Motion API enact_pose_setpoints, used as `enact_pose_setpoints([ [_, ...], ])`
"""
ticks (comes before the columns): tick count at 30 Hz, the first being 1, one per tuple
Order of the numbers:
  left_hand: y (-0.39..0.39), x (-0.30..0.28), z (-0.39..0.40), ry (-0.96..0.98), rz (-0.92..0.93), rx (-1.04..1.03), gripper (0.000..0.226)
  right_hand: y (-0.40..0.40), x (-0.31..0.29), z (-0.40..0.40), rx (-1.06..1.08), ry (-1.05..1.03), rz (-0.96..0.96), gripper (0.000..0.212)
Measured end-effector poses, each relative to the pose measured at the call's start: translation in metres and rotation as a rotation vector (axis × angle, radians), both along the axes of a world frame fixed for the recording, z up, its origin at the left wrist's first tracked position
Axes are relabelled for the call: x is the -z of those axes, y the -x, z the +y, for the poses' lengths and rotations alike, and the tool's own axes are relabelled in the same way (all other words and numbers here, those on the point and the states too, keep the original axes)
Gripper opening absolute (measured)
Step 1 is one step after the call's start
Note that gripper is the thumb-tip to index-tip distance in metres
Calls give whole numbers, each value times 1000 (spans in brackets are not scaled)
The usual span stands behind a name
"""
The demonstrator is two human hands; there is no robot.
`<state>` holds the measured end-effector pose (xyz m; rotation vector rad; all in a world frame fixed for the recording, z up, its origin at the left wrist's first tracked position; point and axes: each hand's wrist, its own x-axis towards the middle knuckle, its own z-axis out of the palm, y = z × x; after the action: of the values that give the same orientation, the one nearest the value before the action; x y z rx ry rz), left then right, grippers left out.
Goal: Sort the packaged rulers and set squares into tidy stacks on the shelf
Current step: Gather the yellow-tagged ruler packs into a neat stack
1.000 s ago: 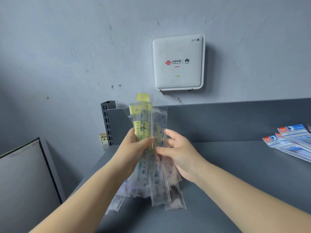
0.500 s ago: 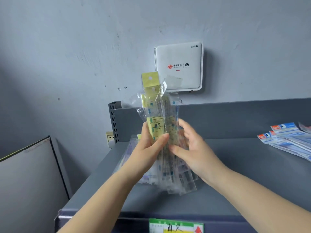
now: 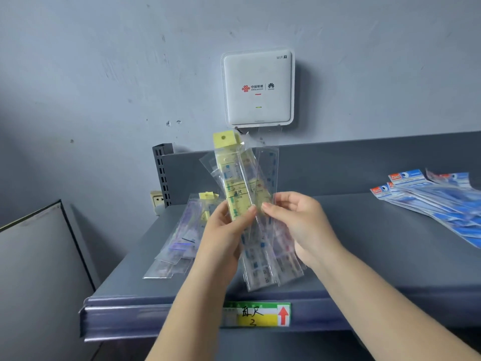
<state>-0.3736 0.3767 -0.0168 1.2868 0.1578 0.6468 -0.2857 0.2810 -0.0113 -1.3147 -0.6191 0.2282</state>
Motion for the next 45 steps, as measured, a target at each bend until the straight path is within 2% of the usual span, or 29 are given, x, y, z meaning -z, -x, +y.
enact_pose_setpoints([
  [10,-17,-2,-7,33,79,-34,16,-18,-1,-23,14,8,105,11],
  [13,-21,0,-6,-21,118,-54,14,-33,-7,-44,93,-1,49,14],
  [16,-25,1,-6,-56,134,-38,20,-55,-9,-74,204,92,-64,17],
  [20,-29,0,-7,-73,157,17,24,-79,-2,-97,377,387,-238,13],
  [25,-37,-2,-16,-68,135,96,17,-91,13,-101,597,1106,-470,16],
  [27,-39,-2,-18,-63,132,116,18,-92,16,-102,612,1259,-467,23],
  [29,-40,-1,-18,-48,131,112,18,-91,17,-101,626,1157,-484,19],
  [31,-39,0,-18,-33,126,101,18,-82,14,-99,562,863,-464,25],
  [33,-38,0,-18,-28,109,100,20,-62,6,-92,369,579,-377,25],
  [34,-37,-1,-19,-30,98,100,21,-49,2,-87,243,508,-338,30],
  [35,-37,-1,-20,-35,89,97,21,-35,-1,-82,129,500,-321,39],
  [37,-36,-2,-21,-41,83,80,20,-11,-2,-69,6,650,-386,65],
  [39,-36,-2,-22,-46,88,52,20,3,3,-58,58,749,-498,77],
  [41,-35,-1,-22,-52,104,31,19,7,5,-52,158,693,-521,73],
  [45,-29,-4,-22,-6,191,106,24,3,6,-52,193,639,-524,58],
])
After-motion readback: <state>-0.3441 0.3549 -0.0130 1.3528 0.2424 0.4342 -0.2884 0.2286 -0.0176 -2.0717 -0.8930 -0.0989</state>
